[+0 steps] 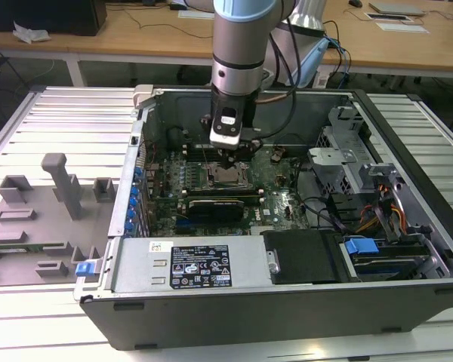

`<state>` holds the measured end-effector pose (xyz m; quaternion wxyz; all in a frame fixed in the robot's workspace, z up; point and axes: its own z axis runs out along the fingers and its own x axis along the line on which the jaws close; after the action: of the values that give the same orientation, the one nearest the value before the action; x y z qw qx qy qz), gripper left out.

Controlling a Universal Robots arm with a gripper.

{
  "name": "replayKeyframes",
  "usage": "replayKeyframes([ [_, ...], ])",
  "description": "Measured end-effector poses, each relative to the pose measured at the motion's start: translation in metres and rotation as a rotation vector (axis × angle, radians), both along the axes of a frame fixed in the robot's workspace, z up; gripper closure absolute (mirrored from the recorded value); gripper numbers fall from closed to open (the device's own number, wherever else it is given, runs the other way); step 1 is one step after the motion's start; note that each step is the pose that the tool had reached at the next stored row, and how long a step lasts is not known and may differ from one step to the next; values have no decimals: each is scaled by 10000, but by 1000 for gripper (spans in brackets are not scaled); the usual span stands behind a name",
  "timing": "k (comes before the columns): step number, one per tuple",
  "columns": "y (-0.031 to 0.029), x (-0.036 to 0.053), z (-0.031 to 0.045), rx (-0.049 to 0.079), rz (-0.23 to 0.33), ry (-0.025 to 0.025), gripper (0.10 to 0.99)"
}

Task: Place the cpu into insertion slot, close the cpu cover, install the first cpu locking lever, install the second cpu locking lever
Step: 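Close the cpu cover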

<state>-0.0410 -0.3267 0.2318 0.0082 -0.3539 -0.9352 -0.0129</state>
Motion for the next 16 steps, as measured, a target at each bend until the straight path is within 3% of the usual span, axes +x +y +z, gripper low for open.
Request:
replayKeyframes([
  [16, 0, 0, -11, -1, 3407, 0, 980],
])
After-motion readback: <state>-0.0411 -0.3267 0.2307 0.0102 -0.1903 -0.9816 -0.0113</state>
